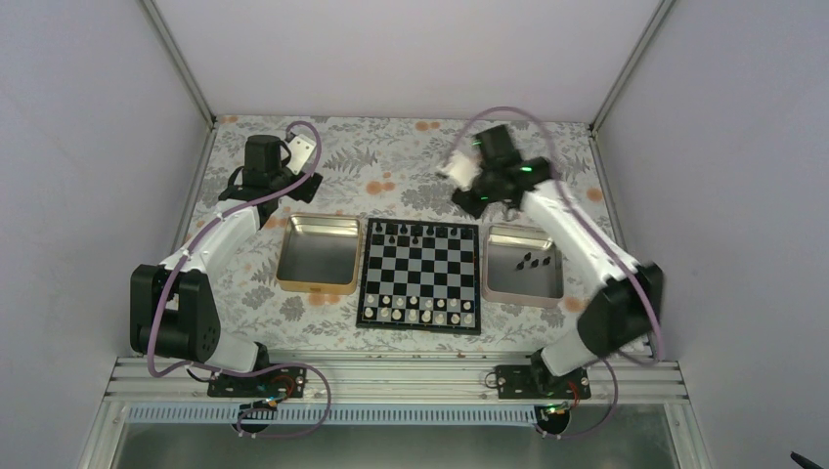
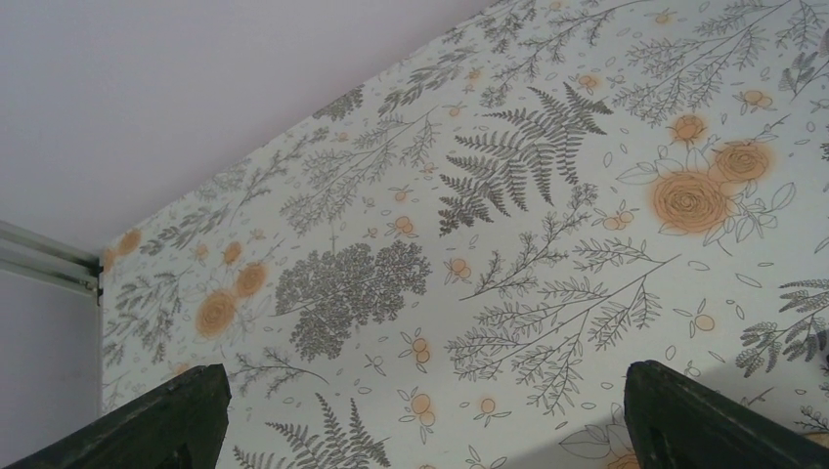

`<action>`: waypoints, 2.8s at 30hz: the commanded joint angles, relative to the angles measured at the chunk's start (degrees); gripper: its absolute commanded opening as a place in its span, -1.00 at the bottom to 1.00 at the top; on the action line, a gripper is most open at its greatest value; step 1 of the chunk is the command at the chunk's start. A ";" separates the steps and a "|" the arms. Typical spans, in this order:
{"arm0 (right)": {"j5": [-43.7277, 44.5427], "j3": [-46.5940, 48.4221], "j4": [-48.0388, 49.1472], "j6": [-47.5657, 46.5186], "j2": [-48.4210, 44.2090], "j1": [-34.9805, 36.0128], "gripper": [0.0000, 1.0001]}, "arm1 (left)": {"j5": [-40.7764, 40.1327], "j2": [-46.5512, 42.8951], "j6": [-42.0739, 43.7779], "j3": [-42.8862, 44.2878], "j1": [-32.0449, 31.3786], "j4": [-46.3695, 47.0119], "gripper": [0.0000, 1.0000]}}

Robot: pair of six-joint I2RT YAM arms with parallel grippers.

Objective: Set up the chess pieces on the board
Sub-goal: Place the chess piece on the chessboard, then pick up the chess piece from the storage box, then place the chess piece on the chessboard.

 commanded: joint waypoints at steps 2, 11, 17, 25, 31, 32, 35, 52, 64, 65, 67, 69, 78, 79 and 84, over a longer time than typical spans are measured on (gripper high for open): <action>4.75 -9.22 -2.38 0.33 -12.30 -16.38 -0.33 | -1.06 -1.06 0.77 0.45 -0.12 1.69 1.00; 3.14 -26.83 -0.57 -1.17 -18.10 -29.51 -0.40 | -0.22 -1.24 0.59 0.68 -0.16 1.41 1.00; 1.32 -29.57 0.77 -0.29 -13.84 -29.47 -0.38 | 0.65 -1.27 0.50 0.52 -0.21 1.32 1.00; 1.36 -31.53 3.77 -0.68 -9.54 -29.47 -0.37 | 0.80 -1.00 0.50 0.58 -0.25 1.13 1.00; 1.39 -31.85 5.60 -0.94 -6.88 -29.47 -0.37 | 0.68 -0.68 0.50 0.73 -0.21 1.05 1.00; 1.47 -31.96 5.95 -0.88 -6.57 -29.47 -0.38 | 0.73 -0.61 0.45 0.75 -0.21 1.03 1.00; 1.59 -31.97 7.15 -1.04 -5.68 -29.56 -0.38 | 1.09 -0.61 0.20 0.83 -0.21 0.91 1.00; 3.29 -32.11 6.25 -0.80 -3.68 -29.56 -0.67 | 1.33 -0.52 0.42 0.94 -0.21 0.69 1.00; 5.02 -25.03 -1.29 -0.04 -7.43 -27.89 -0.86 | 1.15 -0.91 0.42 0.68 -0.21 0.95 1.00; 5.07 -23.52 -2.36 0.07 -7.49 -27.12 -0.86 | 1.16 -0.95 0.42 0.68 -0.22 0.90 1.00; 4.99 -19.77 -4.35 0.26 -7.18 -25.18 -0.86 | 1.07 -1.14 0.42 0.59 -0.25 1.00 1.00; 4.79 -16.07 -5.79 0.52 -6.08 -22.59 -0.86 | 1.06 -1.31 0.42 0.44 -0.23 1.09 1.00; -0.85 -0.59 -6.99 2.56 4.63 -6.56 -0.85 | 0.99 -1.89 0.33 0.48 -0.25 1.05 1.00; -1.35 -0.10 -6.62 2.61 5.75 -5.20 -0.84 | 0.89 -2.01 0.33 0.38 -0.21 1.14 1.00; -3.46 -0.15 -3.34 1.33 10.31 -0.55 -0.84 | 1.07 -1.95 0.39 0.30 -0.21 1.36 1.00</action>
